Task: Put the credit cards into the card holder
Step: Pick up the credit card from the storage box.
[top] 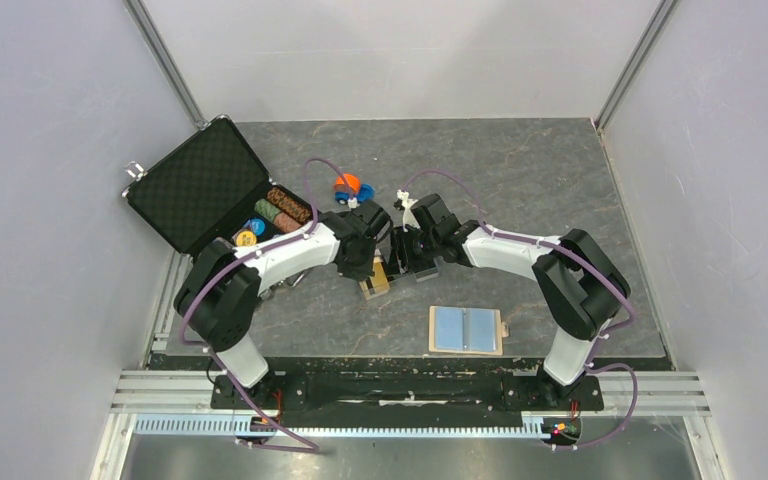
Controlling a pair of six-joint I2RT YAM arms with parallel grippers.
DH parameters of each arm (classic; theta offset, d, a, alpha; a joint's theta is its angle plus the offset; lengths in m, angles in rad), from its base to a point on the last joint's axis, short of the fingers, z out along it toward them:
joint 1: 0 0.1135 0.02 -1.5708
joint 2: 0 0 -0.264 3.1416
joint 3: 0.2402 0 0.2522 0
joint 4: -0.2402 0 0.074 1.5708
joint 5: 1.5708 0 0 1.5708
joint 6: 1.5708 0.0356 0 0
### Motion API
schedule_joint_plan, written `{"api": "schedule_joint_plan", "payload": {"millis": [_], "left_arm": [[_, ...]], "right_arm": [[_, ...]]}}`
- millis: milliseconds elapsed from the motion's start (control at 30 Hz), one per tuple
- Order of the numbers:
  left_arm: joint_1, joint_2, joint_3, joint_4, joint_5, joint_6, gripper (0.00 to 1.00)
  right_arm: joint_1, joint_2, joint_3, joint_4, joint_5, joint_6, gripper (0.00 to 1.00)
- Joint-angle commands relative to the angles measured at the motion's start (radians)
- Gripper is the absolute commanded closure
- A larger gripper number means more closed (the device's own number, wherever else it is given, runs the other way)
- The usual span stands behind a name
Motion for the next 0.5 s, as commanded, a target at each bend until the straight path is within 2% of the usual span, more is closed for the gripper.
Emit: {"api": "schedule_joint_plan", "payload": {"millis": [0, 467], "left_arm": [[-0.004, 0.022, 0.040, -0.024, -0.035, 0.046, 0.97], [-0.016, 0.080, 0.052, -0.039, -0.058, 0.060, 0.98]], "right_arm": [[0.004, -0.024, 0.023, 0.020, -0.012, -0.012, 0.61], [0.007, 0.029, 0.014, 0.051, -0.064, 0.007, 0.58]]}}
